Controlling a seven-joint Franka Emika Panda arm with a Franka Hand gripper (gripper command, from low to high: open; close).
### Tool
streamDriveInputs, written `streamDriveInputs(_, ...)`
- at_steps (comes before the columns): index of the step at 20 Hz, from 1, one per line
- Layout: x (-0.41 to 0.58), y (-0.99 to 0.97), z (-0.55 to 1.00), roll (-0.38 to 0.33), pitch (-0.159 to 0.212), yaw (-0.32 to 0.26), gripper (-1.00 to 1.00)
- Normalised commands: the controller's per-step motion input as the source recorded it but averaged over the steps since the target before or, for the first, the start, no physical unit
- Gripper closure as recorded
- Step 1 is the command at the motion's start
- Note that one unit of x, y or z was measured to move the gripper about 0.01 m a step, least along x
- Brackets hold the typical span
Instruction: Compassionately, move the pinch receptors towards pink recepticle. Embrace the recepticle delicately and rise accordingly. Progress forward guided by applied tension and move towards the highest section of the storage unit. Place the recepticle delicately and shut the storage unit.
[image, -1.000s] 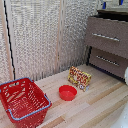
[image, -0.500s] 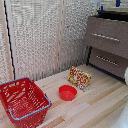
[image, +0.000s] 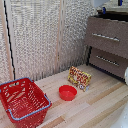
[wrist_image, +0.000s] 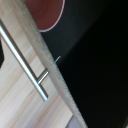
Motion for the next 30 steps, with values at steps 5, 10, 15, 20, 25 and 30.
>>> streamDriveInputs(5,-0.291,0.1,-0.3,-0.347,0.069,0.132,-1.0)
streamDriveInputs(10,-0.097,0.44,-0.47,-0.328,0.055,0.045,-1.0)
streamDriveInputs(15,0.032,0.51,-0.44,-0.368,0.041,0.015,-1.0)
streamDriveInputs(20,0.091,0.34,-0.28,-0.375,0.05,0.038,-1.0)
streamDriveInputs(25,0.013,0.13,-0.11,-0.375,0.08,0.075,-1.0)
streamDriveInputs(30,-0.013,0.12,-0.07,-0.375,0.129,0.079,-1.0)
